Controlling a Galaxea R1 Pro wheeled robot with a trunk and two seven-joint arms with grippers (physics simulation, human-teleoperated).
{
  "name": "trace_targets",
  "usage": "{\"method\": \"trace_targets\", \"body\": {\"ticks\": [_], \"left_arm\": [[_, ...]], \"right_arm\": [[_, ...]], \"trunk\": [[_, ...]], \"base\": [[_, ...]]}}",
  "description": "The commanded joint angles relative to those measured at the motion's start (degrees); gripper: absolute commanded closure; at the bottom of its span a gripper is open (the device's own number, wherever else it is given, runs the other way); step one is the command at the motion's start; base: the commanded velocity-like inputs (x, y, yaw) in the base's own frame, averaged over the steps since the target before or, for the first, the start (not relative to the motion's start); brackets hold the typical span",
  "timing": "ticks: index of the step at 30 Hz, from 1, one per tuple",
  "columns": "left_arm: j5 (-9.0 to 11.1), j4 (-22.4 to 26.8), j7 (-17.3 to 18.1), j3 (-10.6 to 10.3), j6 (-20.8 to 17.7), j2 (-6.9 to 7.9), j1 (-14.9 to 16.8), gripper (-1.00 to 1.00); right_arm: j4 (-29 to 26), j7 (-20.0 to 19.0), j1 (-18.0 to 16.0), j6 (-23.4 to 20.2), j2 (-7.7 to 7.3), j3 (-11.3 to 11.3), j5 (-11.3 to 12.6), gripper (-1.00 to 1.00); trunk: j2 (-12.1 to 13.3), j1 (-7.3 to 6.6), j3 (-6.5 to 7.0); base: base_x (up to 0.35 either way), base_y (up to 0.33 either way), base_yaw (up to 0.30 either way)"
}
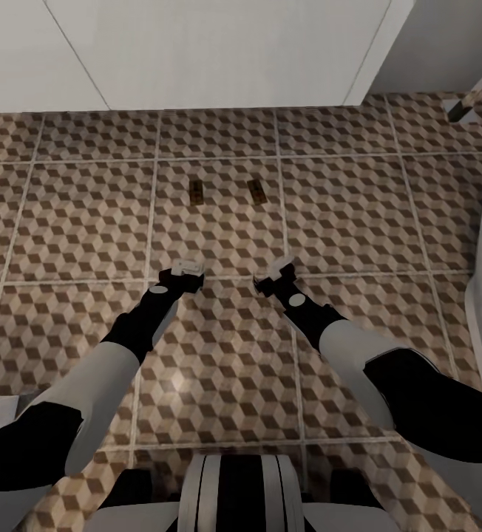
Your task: Take the four mousetraps from the cabinet in the bathroom and place them on the bathroom floor. Make sure all four end up on the same floor surface, and ensure that at least two of them are either under or directly next to the same bathroom sink.
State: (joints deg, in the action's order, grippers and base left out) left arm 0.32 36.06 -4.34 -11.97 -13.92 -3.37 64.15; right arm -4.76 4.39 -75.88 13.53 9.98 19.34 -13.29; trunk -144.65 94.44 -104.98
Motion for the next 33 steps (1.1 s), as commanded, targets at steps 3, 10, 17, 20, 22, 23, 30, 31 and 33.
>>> {"method": "trace_targets", "body": {"ticks": [3,10,17,20,22,23,30,31,33], "left_arm": [[0.03,0.17,-0.34,-0.3,-0.29,0.03,0.01,-1.0],[0.1,0.4,-0.29,-1.08,-0.36,-0.01,0.01,-1.0],[0.04,3.44,-0.69,-2.99,-0.95,-0.88,0.01,-1.0],[0.05,5.75,-0.73,-3.26,-1.46,-0.86,-0.04,-1.0],[0.04,6.57,-0.74,-3.31,-1.62,-0.82,-0.05,-1.0],[0.04,7.16,-0.75,-3.35,-1.72,-0.8,-0.06,-1.0],[0.03,8.03,-0.76,-3.41,-1.88,-0.76,-0.07,-1.0],[0.03,8.04,-0.76,-3.41,-1.88,-0.76,-0.07,-1.0],[0.03,8.03,-0.76,-3.43,-1.89,-0.74,-0.07,-1.0]], "right_arm": [[0.1,0.44,-0.04,0.42,0.02,0.03,-0.6,-1.0],[0.1,0.44,-0.05,1.49,0.02,-0.01,-0.6,-1.0],[0.1,0.44,-0.03,1.65,0.02,-0.01,-0.6,-1.0],[0.1,0.44,-0.04,1.67,0.02,-0.02,-0.6,-1.0],[0.1,0.44,-0.05,1.67,0.02,-0.01,-0.58,-1.0],[0.1,0.44,-0.05,1.68,0.02,-0.01,-0.57,-1.0],[0.1,0.44,-0.03,1.68,0.02,-0.08,-0.54,-1.0],[0.1,0.44,-0.01,1.68,0.02,-0.08,-0.55,-1.0],[0.1,0.44,-0.01,1.68,0.02,-0.09,-0.57,-1.0]], "trunk": [[-0.01,-0.03,-0.02],[-0.01,-0.03,-0.02],[-0.01,-0.03,-0.02],[-0.01,-0.03,-0.02],[-0.01,-0.03,-0.02],[-0.01,-0.03,-0.02],[-0.01,-0.03,-0.02],[-0.01,-0.03,-0.02],[-0.01,-0.03,-0.02]], "base": [[-0.152,0.0,0.0],[-0.04,0.0,0.0],[-0.006,0.0,0.0],[-0.001,0.0,0.0],[0.0,0.0,0.0],[0.0,0.0,0.0],[0.0,0.0,0.0],[0.0,0.0,0.0],[0.0,0.0,0.0]]}}
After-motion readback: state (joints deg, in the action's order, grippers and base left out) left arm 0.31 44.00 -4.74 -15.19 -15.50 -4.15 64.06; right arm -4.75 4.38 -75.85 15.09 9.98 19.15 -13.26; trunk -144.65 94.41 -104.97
